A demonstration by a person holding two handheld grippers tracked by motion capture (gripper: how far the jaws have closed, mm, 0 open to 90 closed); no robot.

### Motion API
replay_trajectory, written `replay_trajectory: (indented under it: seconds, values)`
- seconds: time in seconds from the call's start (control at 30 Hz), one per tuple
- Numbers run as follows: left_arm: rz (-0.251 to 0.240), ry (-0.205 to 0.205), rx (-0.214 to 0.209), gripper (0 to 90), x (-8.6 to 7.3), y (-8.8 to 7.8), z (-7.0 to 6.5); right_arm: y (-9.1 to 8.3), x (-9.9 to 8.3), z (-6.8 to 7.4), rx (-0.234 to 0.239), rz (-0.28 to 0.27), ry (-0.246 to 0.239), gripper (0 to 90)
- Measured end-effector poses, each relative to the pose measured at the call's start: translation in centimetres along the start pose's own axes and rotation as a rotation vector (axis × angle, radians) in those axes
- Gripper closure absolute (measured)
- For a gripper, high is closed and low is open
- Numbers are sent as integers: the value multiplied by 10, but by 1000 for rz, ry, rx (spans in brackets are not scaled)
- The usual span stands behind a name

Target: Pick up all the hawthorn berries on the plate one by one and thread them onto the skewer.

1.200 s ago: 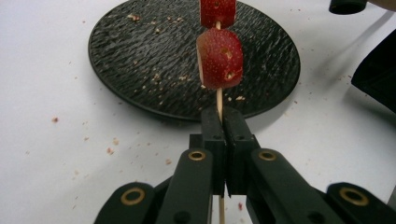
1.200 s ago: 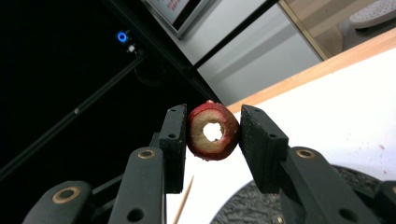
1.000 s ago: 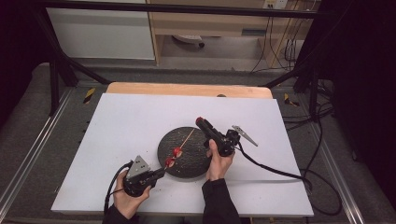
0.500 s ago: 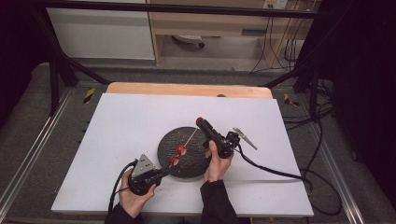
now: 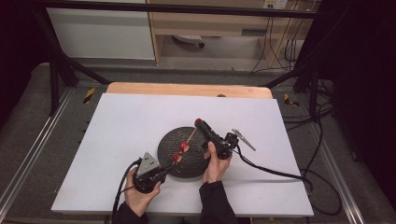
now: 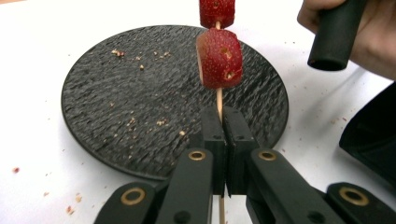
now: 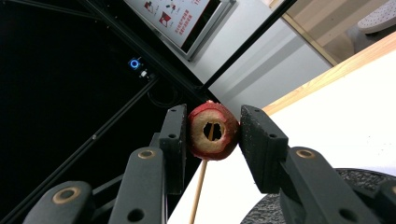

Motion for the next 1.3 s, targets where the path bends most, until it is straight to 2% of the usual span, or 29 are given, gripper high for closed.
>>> replay_trajectory:
  seconds: [0.5,0.7,0.93,1.03,1.3]
  values:
    - [-14,-28,-4,883,22,12,-1,-1,-4,0,-2,27,-16,632]
    - [-18,-39,-17,883,31,18,-1,-2,-7,0,-6,47,-31,632]
    - [-12,-41,-21,884,31,21,0,-3,-9,-1,-19,70,-46,631]
    - [-11,-43,-31,884,30,21,1,-3,-10,-1,-30,90,-68,622]
    - [1,-37,-32,884,23,17,9,-14,-4,-6,-57,194,-153,440]
Point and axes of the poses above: each handheld gripper's, and its own axes: y roughly forward along the jaws, x roughly out of its top, z roughly to its left, the point moved 9 cm from there along y, roughly forward along the jaws, and after that the axes turned 7 degrees about z, right-handed, at the moved point
